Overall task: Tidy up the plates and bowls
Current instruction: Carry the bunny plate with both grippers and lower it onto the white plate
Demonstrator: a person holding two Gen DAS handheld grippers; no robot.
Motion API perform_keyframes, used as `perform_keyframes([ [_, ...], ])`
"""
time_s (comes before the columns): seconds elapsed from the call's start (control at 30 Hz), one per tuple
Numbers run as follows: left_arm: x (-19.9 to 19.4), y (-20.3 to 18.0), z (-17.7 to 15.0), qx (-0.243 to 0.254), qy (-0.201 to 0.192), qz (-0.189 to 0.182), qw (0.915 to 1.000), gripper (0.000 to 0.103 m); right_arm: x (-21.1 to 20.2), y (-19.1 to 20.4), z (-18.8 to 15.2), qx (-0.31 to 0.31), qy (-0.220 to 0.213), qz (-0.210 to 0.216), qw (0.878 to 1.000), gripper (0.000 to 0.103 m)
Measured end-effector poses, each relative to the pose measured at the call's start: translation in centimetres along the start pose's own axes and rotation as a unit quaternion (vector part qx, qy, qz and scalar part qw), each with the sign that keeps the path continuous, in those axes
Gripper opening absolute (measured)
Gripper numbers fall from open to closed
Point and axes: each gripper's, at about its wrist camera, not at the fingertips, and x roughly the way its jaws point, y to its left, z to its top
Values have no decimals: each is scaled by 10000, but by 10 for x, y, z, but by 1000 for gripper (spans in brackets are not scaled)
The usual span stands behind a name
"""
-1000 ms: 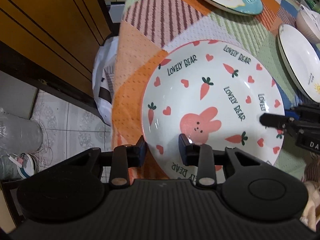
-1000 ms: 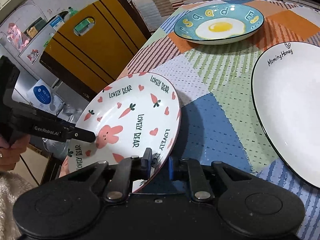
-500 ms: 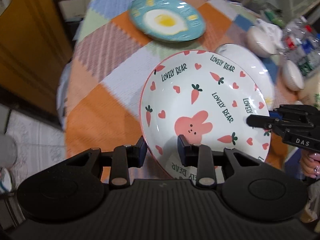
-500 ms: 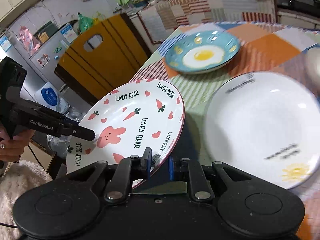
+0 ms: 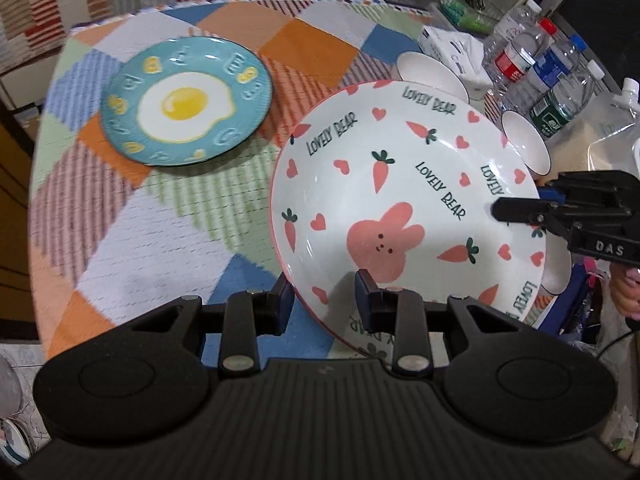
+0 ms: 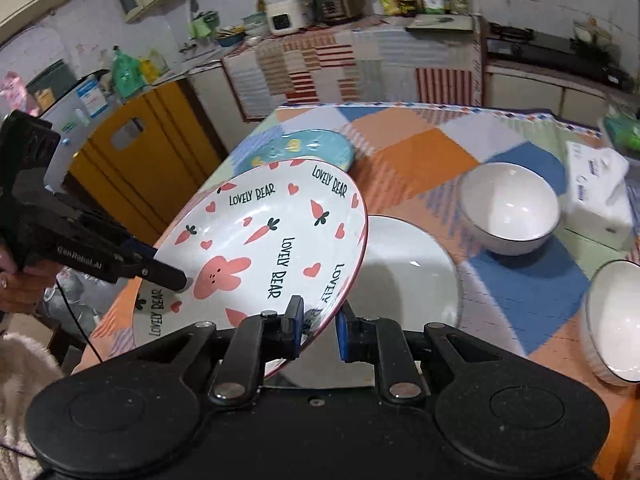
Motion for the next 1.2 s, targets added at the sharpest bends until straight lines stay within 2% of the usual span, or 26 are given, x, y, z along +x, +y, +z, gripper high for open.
perform_keyframes([
  [0.13, 19, -4, 9, -141, 162, -294, 9993, 30, 10, -27, 4, 241, 246, -13, 9994, 22],
  [0.33, 45, -13, 19, -254, 362, -365, 9984, 30, 21, -63, -1, 557, 388, -26, 9977, 22],
  [0.47, 52, -12, 22, -293, 457, -206, 9983, 30, 32, -73, -8, 592, 466, 62, 9971, 22],
  [0.57, 60, -4, 22, -501, 607, -211, 9967, 30, 41, -76, -10, 654, 539, 173, 9963, 22],
  [0.8, 75, -4, 20, -653, 786, 161, 9946, 30, 60, -74, -4, 511, 735, 132, 9959, 22],
  [1.07, 88, -13, 21, -626, 970, 278, 9929, 32, 67, -65, 1, 365, 1035, -347, 9934, 23],
  [1.2, 88, -13, 19, -633, 971, 348, 9927, 32, 71, -52, 4, 257, 1239, -740, 9892, 29],
])
